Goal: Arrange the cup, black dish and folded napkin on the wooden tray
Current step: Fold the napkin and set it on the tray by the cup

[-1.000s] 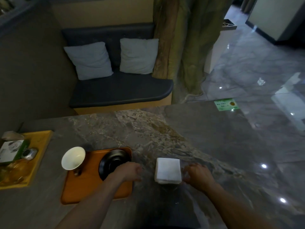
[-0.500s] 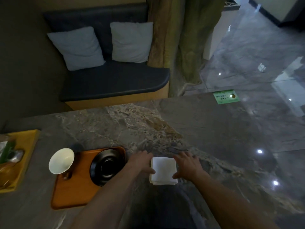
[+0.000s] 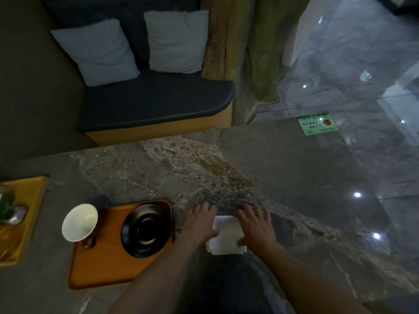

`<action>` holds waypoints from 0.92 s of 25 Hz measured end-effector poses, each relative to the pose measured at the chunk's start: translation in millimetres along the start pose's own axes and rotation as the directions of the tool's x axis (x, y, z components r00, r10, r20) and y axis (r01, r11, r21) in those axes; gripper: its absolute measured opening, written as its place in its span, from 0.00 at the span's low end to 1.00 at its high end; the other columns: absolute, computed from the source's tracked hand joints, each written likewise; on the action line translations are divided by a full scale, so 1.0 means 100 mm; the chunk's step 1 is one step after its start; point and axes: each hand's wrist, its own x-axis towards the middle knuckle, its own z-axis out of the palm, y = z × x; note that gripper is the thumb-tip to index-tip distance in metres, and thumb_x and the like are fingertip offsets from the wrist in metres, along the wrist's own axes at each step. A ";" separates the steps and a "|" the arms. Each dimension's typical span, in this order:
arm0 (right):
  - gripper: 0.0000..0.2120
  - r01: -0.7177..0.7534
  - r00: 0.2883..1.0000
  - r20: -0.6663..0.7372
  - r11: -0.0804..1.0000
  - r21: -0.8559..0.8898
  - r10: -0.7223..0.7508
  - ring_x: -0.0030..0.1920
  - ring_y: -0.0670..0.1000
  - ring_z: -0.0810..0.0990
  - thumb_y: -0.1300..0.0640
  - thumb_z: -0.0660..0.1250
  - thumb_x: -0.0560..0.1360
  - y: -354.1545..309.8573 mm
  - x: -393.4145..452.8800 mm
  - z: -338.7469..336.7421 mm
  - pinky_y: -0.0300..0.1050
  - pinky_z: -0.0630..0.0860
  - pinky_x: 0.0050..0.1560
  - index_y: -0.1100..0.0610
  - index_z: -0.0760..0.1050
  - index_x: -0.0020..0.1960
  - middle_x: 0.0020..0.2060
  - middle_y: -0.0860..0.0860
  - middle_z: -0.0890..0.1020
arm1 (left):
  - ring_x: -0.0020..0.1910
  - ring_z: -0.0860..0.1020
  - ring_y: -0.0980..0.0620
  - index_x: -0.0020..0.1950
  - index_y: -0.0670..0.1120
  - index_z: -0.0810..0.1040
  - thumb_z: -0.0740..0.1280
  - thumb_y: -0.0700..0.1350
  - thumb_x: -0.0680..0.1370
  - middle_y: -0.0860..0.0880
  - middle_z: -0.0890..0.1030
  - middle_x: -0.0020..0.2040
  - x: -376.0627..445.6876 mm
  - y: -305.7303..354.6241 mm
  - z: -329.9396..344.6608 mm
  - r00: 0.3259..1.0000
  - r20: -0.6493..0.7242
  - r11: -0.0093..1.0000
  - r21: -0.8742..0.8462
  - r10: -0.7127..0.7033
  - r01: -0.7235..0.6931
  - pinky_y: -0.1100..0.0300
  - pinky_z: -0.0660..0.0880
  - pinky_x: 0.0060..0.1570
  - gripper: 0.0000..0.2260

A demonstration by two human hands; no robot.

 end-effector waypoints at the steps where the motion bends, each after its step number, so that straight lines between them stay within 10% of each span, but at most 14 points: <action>1: 0.42 -0.003 1.000 -0.018 1.000 0.028 0.004 0.73 0.60 0.56 0.45 0.77 0.64 0.00 -0.02 0.00 0.66 0.52 0.73 0.48 0.59 0.72 0.72 0.53 0.63 | 0.62 0.70 0.45 0.60 0.51 0.68 0.72 0.52 0.70 0.47 0.71 0.62 -0.02 0.01 0.03 1.000 -0.022 0.999 -0.037 -0.011 0.010 0.49 0.69 0.60 0.23; 12: 0.15 0.069 0.988 -0.152 0.886 0.459 0.002 0.53 0.51 0.76 0.58 0.68 0.72 -0.10 -0.46 0.15 0.48 0.76 0.48 0.50 0.68 0.56 0.55 0.49 0.76 | 0.37 0.73 0.56 0.43 0.60 0.61 0.68 0.47 0.71 0.54 0.74 0.40 -0.54 0.00 0.29 0.975 -0.033 0.856 -0.485 -0.222 0.178 0.59 0.65 0.31 0.16; 23: 0.12 0.056 0.992 -0.086 0.283 0.958 0.094 0.48 0.48 0.81 0.55 0.71 0.74 -0.18 -0.70 -0.08 0.42 0.80 0.40 0.43 0.74 0.54 0.51 0.48 0.81 | 0.51 0.77 0.46 0.59 0.45 0.71 0.65 0.39 0.78 0.44 0.77 0.53 -1.33 0.07 0.00 0.960 0.029 0.114 -0.991 -0.280 0.063 0.53 0.77 0.46 0.10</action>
